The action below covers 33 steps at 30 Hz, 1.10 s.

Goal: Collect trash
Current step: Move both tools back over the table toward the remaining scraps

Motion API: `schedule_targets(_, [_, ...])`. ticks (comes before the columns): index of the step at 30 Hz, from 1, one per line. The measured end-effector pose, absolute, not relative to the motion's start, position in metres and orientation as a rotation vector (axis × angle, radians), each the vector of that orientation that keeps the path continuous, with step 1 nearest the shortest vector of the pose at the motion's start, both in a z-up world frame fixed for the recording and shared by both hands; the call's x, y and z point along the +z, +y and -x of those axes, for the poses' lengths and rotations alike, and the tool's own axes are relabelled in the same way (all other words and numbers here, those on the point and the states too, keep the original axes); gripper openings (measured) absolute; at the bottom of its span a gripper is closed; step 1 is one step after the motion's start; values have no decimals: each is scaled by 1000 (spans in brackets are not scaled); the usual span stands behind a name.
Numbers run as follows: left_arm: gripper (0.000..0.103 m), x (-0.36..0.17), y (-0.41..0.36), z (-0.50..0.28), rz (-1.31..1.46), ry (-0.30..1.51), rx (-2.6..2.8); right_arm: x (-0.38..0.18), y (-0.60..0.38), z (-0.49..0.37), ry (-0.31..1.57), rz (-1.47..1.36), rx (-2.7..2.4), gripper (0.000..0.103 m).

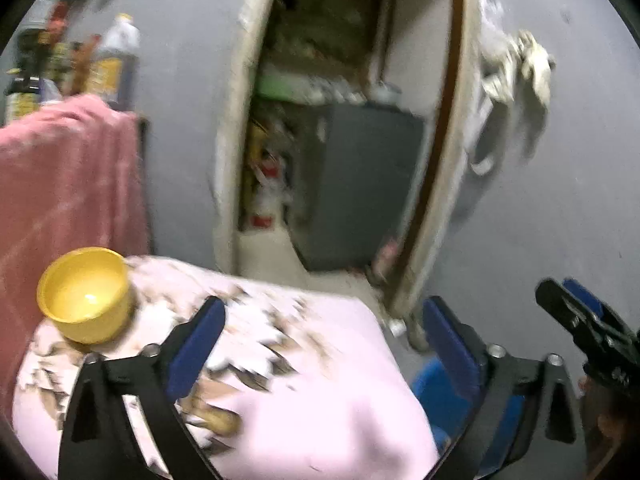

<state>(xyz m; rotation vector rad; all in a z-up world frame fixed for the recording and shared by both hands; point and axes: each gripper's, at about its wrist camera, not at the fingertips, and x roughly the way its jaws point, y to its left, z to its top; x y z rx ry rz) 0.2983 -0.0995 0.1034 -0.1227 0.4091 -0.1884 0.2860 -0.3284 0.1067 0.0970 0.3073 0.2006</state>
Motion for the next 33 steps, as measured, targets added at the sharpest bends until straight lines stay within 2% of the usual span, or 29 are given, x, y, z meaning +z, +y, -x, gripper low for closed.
schedule_targets(8, [101,119,-47,-271,122,266,-84,114,-284,-272,153,-81,266,103])
schedule_targets(19, [101,102,19,-243,114,186,93,106,-224,-257,27,-85,360,103])
schedule_targets(25, [101,85,44,-238,97,206,140,91,-192,-261,69,-31,408,103])
schedule_targets(33, [101,63,64,-243,74,236,185,67,-156,-278,216,69,447,103])
